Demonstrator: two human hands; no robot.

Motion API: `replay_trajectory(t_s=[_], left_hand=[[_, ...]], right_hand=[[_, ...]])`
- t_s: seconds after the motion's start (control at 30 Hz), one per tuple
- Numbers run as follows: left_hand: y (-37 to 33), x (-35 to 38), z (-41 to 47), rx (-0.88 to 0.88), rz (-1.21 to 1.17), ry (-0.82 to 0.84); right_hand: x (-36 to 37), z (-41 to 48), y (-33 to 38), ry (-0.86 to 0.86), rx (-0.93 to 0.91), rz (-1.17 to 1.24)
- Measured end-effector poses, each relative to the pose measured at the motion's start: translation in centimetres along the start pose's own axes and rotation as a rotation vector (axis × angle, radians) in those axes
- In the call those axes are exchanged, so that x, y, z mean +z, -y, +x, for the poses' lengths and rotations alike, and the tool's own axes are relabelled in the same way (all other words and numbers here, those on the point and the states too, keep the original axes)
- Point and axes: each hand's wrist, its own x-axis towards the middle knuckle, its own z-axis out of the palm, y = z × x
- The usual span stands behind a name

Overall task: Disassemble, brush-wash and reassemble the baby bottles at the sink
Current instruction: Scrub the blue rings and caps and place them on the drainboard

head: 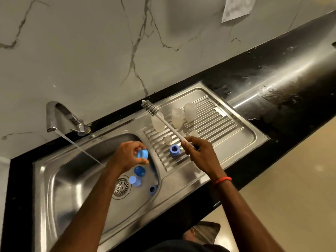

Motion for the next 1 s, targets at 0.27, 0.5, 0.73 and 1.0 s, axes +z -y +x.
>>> replay_trajectory(t_s=[0.27, 0.5, 0.73, 1.0], left_hand=[[-7.8, 5.2, 5.0, 0.315, -0.083, -0.079], [-9.9, 9.5, 8.5, 0.361, -0.107, -0.065], [-9.4, 12.6, 9.9, 0.323, -0.006, -0.080], [-8.8, 12.6, 9.7, 0.304, -0.086, -0.195]], right_hand=[[-2.0, -0.8, -0.1, -0.085, 0.010, 0.023], [-3.8, -2.0, -0.8, -0.131, 0.044, 0.025], [-5.1, -3.6, -1.7, -0.132, 0.073, -0.018], [-5.1, -3.6, -1.5, -0.100, 0.065, -0.015]])
